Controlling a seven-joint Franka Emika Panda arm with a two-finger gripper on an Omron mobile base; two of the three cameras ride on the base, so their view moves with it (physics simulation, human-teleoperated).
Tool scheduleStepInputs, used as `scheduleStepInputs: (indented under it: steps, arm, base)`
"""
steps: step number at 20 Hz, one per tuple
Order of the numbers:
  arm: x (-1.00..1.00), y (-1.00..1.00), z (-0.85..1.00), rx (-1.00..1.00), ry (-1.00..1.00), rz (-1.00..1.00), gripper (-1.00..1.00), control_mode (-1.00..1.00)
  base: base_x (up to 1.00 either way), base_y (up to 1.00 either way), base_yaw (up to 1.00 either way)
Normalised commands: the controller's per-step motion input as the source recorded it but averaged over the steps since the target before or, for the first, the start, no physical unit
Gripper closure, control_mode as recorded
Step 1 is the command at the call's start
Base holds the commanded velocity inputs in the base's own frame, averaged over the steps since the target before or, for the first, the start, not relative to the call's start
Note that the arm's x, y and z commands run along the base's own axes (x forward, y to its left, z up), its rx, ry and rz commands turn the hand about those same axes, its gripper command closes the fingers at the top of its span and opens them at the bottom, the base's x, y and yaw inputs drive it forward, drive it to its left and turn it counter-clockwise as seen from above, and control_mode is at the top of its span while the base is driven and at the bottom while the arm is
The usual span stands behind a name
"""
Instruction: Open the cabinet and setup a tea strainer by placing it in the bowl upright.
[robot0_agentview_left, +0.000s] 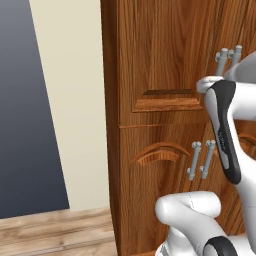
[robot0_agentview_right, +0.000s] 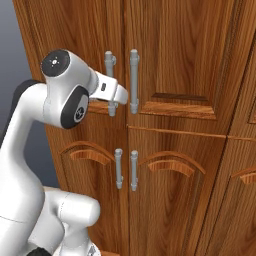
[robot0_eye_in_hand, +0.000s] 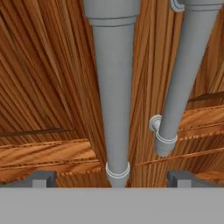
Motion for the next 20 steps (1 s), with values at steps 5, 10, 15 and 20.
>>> scheduleStepInputs:
  steps: [5, 10, 15, 20]
  arm:
    - [0.27, -0.1, -0.02, -0.08, 0.0, 0.0, -1.0, -1.0]
    - [0.23, -0.09, -0.03, -0.07, 0.0, 0.0, -1.0, -1.0]
    - [0.41, -0.05, 0.0, -0.02, -0.01, -0.01, -1.0, -1.0]
    - [0.31, 0.0, -0.01, 0.0, -0.05, 0.0, -1.0, -1.0]
  base:
    - [0.0, 0.0, 0.0]
    - [0.0, 0.0, 0.0]
    - [0.0, 0.0, 0.0]
    - [0.0, 0.0, 0.0]
